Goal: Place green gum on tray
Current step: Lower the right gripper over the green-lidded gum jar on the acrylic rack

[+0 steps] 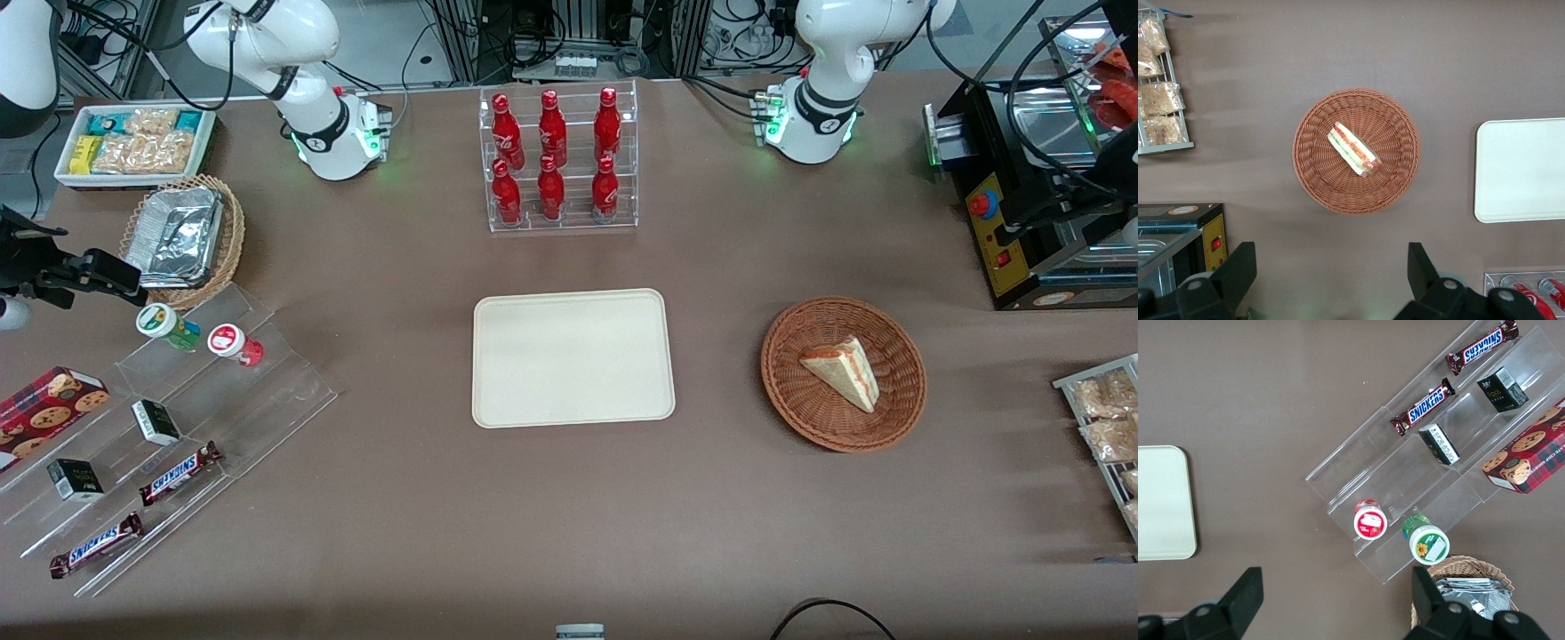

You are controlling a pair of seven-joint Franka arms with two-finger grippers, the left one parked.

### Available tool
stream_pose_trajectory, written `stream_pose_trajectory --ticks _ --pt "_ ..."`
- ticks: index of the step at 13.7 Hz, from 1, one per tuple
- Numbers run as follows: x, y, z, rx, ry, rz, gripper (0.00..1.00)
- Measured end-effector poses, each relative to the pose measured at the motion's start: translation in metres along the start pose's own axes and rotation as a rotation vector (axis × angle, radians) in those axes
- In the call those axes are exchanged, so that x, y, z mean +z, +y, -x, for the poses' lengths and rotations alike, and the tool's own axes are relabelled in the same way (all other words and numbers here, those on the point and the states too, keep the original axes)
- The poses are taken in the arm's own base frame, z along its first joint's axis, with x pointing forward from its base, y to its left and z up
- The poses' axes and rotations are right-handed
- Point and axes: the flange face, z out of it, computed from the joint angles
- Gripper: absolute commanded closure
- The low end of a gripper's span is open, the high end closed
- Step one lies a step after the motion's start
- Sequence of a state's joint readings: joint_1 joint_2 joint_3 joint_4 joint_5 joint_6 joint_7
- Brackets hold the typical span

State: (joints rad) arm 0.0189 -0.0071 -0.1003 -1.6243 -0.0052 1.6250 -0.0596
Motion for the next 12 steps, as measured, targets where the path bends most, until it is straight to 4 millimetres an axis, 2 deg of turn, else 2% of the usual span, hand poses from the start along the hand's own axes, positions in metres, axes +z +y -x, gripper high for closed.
stream_pose_trajectory --ticks 4,6,9,12 --pt "0.002 0.0 0.001 0.002 -0.011 -0.001 0.01" --pt "0.01 0.004 0.001 0.006 -0.029 -0.001 0.01" --pt "0.037 0.024 0.008 -0.05 -0.029 -0.007 0.01" --pt "0.074 0.046 0.033 -0.162 0.029 -0.014 0.01"
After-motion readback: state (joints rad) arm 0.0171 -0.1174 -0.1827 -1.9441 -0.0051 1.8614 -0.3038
